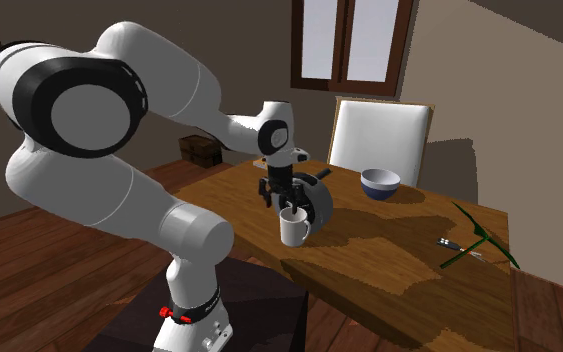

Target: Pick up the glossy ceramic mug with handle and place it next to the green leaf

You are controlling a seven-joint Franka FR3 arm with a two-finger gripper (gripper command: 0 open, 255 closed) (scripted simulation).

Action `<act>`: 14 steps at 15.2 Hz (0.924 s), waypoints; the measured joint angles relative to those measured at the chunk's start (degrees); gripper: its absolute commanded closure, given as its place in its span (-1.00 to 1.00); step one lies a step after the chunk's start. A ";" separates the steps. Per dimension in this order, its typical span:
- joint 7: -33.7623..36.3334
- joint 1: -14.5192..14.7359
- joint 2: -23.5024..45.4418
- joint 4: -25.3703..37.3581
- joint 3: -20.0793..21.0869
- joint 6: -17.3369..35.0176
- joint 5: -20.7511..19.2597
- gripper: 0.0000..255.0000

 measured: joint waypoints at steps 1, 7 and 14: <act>-0.06 -0.14 0.54 -0.51 -0.23 1.07 -0.25 -1.00; -0.08 -0.57 3.51 -2.81 -1.14 6.38 -1.18 -1.00; -0.11 -0.62 3.80 -2.99 -1.24 6.89 -1.28 1.00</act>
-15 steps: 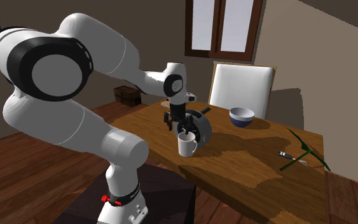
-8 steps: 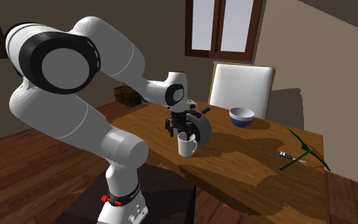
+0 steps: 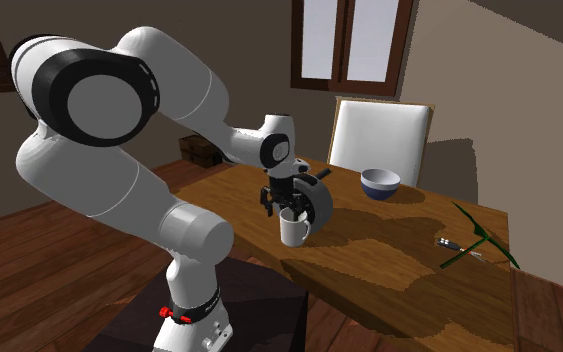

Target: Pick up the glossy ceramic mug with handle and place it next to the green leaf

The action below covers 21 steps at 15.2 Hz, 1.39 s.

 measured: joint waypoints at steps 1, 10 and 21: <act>0.00 0.00 0.00 0.00 0.00 0.00 0.00 1.00; 0.00 0.00 0.00 -0.01 0.00 0.00 0.00 1.00; -0.63 0.36 -5.18 4.98 1.23 -10.10 1.35 1.00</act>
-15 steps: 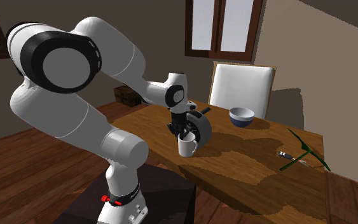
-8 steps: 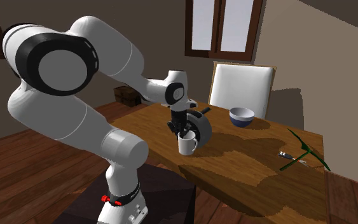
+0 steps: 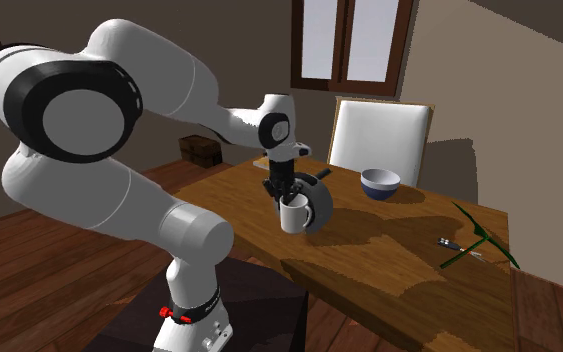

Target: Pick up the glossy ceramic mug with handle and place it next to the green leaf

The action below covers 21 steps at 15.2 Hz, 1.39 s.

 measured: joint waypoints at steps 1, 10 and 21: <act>0.01 0.04 -0.44 0.35 0.15 -0.79 0.12 1.00; -0.46 0.44 -2.90 6.10 1.23 -8.98 1.26 1.00; -0.95 0.88 -3.85 13.85 2.36 -17.67 2.40 1.00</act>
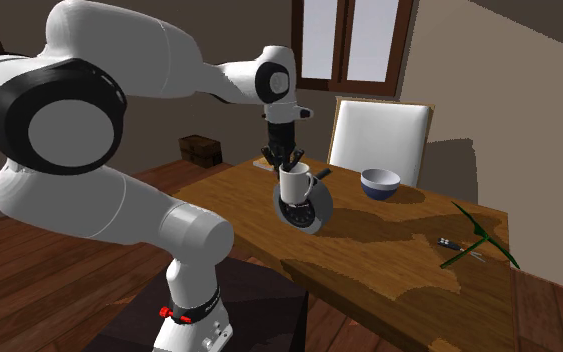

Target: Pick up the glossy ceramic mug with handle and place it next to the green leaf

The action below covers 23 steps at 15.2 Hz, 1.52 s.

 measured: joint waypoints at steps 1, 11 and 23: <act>-0.06 0.06 0.14 0.93 0.09 -0.80 0.11 1.00; -0.66 0.37 0.99 9.17 0.81 -8.16 0.87 1.00; -14.39 -3.05 7.46 16.16 -11.78 -6.42 -5.59 1.00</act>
